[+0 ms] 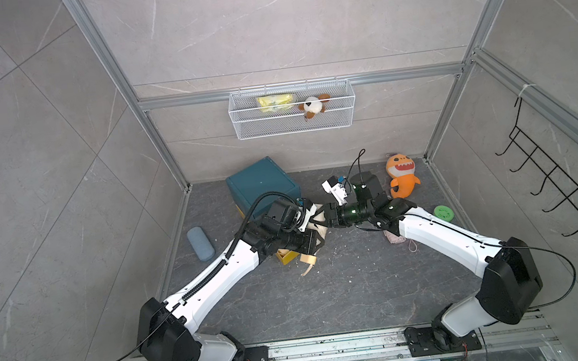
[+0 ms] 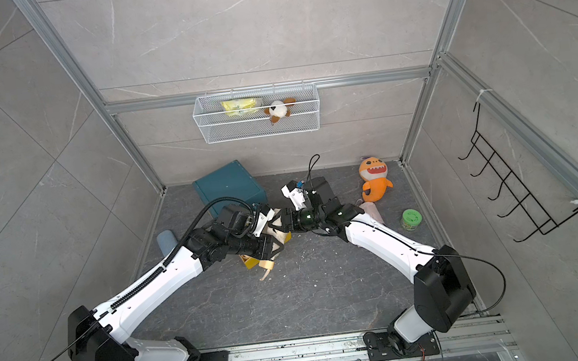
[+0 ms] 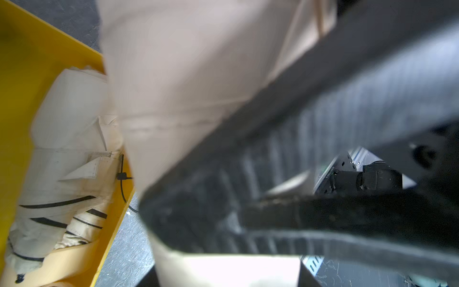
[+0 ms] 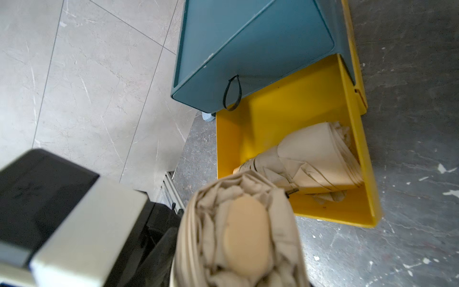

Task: Place the umbrella in the drawer by color
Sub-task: Place the umbrella in the drawer.

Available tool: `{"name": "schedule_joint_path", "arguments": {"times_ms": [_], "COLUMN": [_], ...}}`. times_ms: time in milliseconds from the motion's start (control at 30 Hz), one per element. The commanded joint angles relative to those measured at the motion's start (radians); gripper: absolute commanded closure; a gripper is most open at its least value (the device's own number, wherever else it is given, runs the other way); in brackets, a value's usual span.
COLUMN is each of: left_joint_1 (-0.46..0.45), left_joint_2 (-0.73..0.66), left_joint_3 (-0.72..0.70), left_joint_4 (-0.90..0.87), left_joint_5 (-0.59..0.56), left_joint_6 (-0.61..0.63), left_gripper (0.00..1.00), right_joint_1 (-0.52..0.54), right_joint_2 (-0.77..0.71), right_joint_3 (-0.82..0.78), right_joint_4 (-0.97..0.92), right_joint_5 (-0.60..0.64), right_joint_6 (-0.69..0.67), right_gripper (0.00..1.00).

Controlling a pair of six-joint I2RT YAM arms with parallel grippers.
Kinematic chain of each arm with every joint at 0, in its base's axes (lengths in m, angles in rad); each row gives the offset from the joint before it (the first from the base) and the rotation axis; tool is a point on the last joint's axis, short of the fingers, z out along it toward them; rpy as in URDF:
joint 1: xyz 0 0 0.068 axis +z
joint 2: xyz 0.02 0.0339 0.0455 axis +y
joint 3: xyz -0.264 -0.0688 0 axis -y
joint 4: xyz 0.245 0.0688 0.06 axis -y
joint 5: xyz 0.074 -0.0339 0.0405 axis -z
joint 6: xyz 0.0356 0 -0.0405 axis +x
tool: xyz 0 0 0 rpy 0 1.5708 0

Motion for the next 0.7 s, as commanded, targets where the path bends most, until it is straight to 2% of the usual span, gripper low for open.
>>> {"name": "schedule_joint_path", "arguments": {"times_ms": [0,133,300,367,533,667], "left_joint_1": [-0.004,-0.004,-0.002,0.003,0.030,0.084], "left_joint_2": [-0.023,-0.036,-0.085,-0.121,-0.247,-0.328], "left_joint_3": [0.058,0.057,0.046,0.045,0.029,-0.005], "left_joint_4": [0.027,0.021,0.013,0.003,-0.025,-0.032], "left_joint_5": [-0.020,-0.049,-0.151,-0.189,-0.279,-0.256], "left_joint_6": [0.044,0.041,0.002,-0.023,-0.086,-0.131], "left_gripper": [0.65,0.61,0.25,0.16,0.06,0.03], "right_joint_1": [0.003,0.003,0.002,0.002,0.002,0.003], "right_joint_2": [0.022,0.029,0.028,0.026,0.027,0.054], "right_joint_3": [0.027,0.036,0.016,0.008,-0.019,-0.041], "right_joint_4": [-0.021,-0.028,0.046,0.094,0.263,0.440], "right_joint_5": [0.020,0.028,0.041,0.045,0.066,0.104], "right_joint_6": [-0.030,-0.038,0.007,0.039,0.143,0.241], "right_gripper": [0.60,0.72,0.76,0.76,0.77,0.78]}}
